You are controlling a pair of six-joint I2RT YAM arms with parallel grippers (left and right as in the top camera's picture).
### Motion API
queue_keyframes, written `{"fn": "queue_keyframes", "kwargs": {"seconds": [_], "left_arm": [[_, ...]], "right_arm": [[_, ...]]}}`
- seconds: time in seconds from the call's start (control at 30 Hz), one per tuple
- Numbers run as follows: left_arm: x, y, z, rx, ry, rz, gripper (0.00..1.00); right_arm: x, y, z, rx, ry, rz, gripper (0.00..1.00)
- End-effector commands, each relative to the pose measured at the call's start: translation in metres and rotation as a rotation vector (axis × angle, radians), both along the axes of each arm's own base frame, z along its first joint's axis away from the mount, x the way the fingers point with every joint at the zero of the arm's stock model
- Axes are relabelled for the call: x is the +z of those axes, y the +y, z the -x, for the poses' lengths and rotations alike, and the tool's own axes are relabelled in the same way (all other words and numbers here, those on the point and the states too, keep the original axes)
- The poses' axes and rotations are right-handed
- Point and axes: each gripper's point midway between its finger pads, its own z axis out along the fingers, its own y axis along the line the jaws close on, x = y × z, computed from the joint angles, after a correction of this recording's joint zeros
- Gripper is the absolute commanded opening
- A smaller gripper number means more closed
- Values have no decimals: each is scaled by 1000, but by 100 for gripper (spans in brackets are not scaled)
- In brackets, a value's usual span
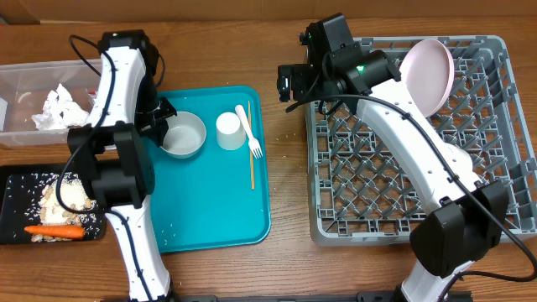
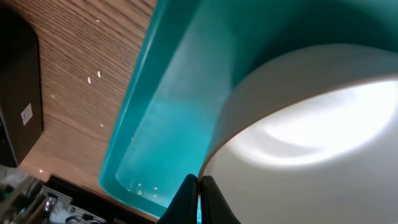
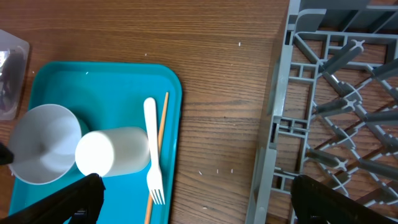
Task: Sort waste into correct bins and load items into the dishwasher rack
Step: 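Drag the bowl down the tray toward the right gripper with the left gripper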
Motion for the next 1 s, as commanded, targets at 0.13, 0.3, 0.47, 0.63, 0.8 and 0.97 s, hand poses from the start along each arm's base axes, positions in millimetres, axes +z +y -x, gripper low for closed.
{"fn": "queue_keyframes", "kwargs": {"seconds": [0.13, 0.3, 0.47, 0.63, 0.8, 0.97], "left_arm": [[66, -32, 7, -132, -171, 99, 4], [76, -49, 35, -210, -148, 68, 4], [63, -62, 71, -254, -43, 75, 4], [41, -67, 108, -276, 98, 76, 4], [15, -72, 127, -293, 156, 83, 4], [0, -77, 125, -297, 133, 111, 12]], "right_arm": [[-2, 0, 0, -1, 6, -5, 100], [-2, 0, 0, -1, 6, -5, 100], [-2, 0, 0, -1, 6, -5, 100], [-2, 0, 0, -1, 6, -5, 100], [-2, 0, 0, -1, 6, -5, 100], [-2, 0, 0, -1, 6, -5, 100]]}}
